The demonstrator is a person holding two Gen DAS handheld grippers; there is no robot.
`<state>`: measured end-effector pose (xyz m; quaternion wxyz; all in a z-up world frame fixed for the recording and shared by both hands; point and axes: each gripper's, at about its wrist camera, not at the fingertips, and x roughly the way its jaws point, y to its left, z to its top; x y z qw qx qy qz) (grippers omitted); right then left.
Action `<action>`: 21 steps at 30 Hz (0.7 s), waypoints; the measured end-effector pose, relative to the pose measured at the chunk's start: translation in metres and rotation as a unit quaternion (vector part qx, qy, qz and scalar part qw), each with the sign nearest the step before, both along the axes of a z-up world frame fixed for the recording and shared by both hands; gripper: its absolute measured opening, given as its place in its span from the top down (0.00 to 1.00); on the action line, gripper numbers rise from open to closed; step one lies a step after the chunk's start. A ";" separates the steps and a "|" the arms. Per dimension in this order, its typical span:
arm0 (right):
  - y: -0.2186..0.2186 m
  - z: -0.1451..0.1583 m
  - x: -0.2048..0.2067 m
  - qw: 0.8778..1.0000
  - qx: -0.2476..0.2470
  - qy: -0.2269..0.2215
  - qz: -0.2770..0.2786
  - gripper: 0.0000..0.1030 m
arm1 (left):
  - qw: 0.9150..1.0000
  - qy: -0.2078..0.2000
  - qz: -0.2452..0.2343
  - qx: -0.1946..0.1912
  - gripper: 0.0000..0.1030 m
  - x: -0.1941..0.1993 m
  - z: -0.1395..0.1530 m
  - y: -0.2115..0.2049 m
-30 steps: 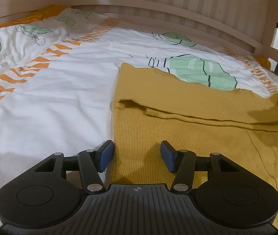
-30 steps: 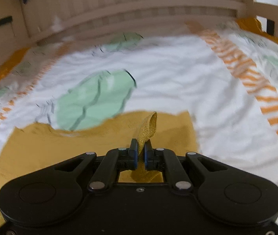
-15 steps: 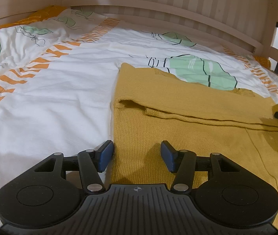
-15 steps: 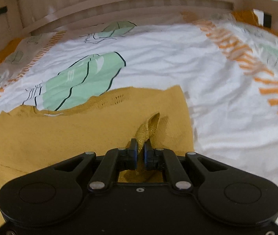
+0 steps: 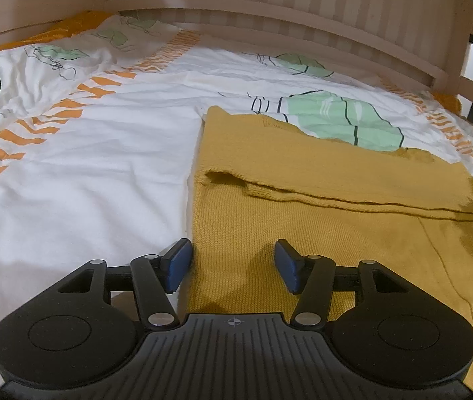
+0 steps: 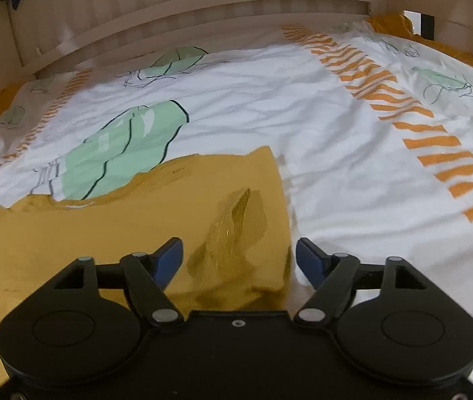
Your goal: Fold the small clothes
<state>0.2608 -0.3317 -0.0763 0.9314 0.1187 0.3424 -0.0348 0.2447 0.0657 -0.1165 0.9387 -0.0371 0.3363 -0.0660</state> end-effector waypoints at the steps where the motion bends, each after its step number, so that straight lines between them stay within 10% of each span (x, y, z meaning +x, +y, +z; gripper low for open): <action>1: -0.002 0.003 -0.008 1.000 0.015 -0.001 0.001 0.18 | 1.000 0.005 -0.003 0.003 0.47 0.001 0.001 0.000; 14: -0.006 0.039 -0.118 0.994 0.102 -0.007 0.034 0.10 | 0.993 0.112 -0.004 -0.040 0.48 -0.042 0.033 0.028; 21: -0.003 0.055 -0.170 0.992 0.111 -0.016 0.052 0.05 | 0.996 0.086 0.002 -0.032 0.48 -0.105 0.083 0.044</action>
